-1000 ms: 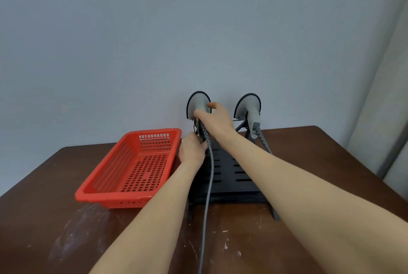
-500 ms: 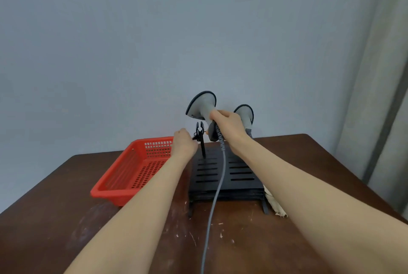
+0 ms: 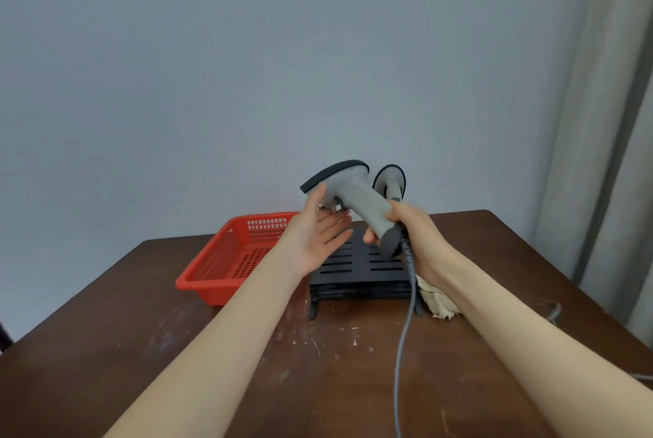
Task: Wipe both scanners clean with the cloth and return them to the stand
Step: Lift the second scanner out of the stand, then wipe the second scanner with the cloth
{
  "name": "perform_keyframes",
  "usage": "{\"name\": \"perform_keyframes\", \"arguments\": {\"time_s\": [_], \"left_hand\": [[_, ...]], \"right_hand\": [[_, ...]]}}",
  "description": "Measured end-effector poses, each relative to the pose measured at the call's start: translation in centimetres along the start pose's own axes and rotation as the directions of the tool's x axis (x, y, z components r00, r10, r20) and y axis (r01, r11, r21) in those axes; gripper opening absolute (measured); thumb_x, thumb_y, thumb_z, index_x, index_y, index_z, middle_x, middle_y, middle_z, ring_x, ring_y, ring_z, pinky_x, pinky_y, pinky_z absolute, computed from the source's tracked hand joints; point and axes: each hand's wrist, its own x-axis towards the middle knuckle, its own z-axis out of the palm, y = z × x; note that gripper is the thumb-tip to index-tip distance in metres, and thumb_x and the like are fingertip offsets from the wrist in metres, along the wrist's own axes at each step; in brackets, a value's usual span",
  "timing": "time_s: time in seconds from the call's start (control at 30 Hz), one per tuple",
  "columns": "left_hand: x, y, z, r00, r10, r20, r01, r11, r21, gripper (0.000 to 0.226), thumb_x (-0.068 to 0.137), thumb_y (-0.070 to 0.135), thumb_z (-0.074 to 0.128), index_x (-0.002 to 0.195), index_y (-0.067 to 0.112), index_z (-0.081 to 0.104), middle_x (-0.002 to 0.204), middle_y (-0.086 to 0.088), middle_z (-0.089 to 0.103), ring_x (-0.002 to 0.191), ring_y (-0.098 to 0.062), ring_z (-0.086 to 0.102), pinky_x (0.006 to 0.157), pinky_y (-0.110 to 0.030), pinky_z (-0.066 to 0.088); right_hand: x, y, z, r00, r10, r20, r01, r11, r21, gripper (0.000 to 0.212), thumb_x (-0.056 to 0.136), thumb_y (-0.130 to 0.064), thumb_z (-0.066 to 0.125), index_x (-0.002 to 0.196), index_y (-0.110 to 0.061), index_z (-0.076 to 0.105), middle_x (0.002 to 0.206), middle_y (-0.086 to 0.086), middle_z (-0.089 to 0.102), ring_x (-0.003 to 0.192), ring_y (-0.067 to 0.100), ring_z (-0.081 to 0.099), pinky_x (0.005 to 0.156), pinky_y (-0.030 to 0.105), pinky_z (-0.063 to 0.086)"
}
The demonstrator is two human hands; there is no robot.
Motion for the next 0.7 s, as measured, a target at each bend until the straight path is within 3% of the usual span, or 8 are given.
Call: {"name": "perform_keyframes", "arguments": {"time_s": [0.17,0.33,0.43,0.53,0.63,0.7], "left_hand": [[-1.5,-1.6,1.4,0.999,-0.04,-0.019,0.037,0.989,-0.145,0.066,0.084,0.053,0.06,0.123,0.0,0.049,0.123,-0.014,0.06,0.118,-0.026,0.057,0.095,-0.037,0.048],[-2.3,-2.9,2.5,0.995,-0.086,-0.041,0.074,0.967,-0.244,0.066,0.083,0.051,0.063,0.123,0.001,0.05,0.124,-0.014,0.06,0.115,-0.025,0.058,0.087,-0.035,0.048],[-2.3,-3.9,2.7,0.996,-0.076,-0.046,0.066,0.979,-0.192,0.059,0.083,0.048,0.065,0.123,0.007,0.056,0.115,-0.012,0.067,0.108,-0.022,0.062,0.084,-0.034,0.048],[-2.6,-4.9,2.9,0.998,-0.059,-0.035,0.052,0.98,-0.194,0.049,0.085,0.046,0.063,0.116,0.008,0.06,0.105,-0.01,0.07,0.105,-0.022,0.062,0.087,-0.035,0.049],[-3.0,-5.6,2.9,0.999,-0.039,-0.01,0.036,0.973,-0.23,0.042,0.086,0.044,0.063,0.109,0.009,0.062,0.094,-0.008,0.07,0.101,-0.02,0.063,0.097,-0.037,0.047],[-3.1,-5.8,2.5,0.999,-0.031,-0.015,0.027,0.976,-0.216,0.041,0.086,0.044,0.062,0.11,0.01,0.062,0.096,-0.007,0.068,0.102,-0.019,0.062,0.096,-0.037,0.047]], "right_hand": [[-1.7,1.8,-1.7,0.99,-0.005,0.139,0.003,1.0,0.016,0.046,0.071,-0.015,0.042,0.113,-0.012,0.06,0.074,0.018,0.067,0.07,0.021,0.063,0.062,0.028,0.048],[-2.2,2.3,-3.0,0.97,0.088,0.226,-0.072,0.994,-0.081,0.043,0.073,-0.012,0.049,0.116,-0.01,0.056,0.078,0.014,0.065,0.068,0.021,0.06,0.064,0.031,0.05],[-2.1,2.1,-2.8,0.952,0.173,0.251,-0.148,0.982,-0.117,0.032,0.085,-0.028,0.064,0.107,-0.008,0.054,0.075,0.013,0.064,0.062,0.022,0.058,0.062,0.032,0.052],[-1.6,1.5,-2.3,0.935,0.237,0.264,-0.195,0.965,-0.175,0.048,0.076,-0.045,0.06,0.101,-0.005,0.055,0.072,0.013,0.065,0.058,0.022,0.061,0.058,0.031,0.054],[-1.0,1.2,-2.0,0.915,0.284,0.288,-0.218,0.946,-0.241,0.057,0.074,-0.05,0.059,0.101,-0.001,0.058,0.07,0.013,0.066,0.055,0.019,0.062,0.054,0.028,0.054],[-0.7,1.5,-1.9,0.895,0.319,0.312,-0.248,0.937,-0.247,0.061,0.074,-0.049,0.059,0.108,0.002,0.056,0.067,0.011,0.065,0.052,0.017,0.061,0.051,0.026,0.053]]}}
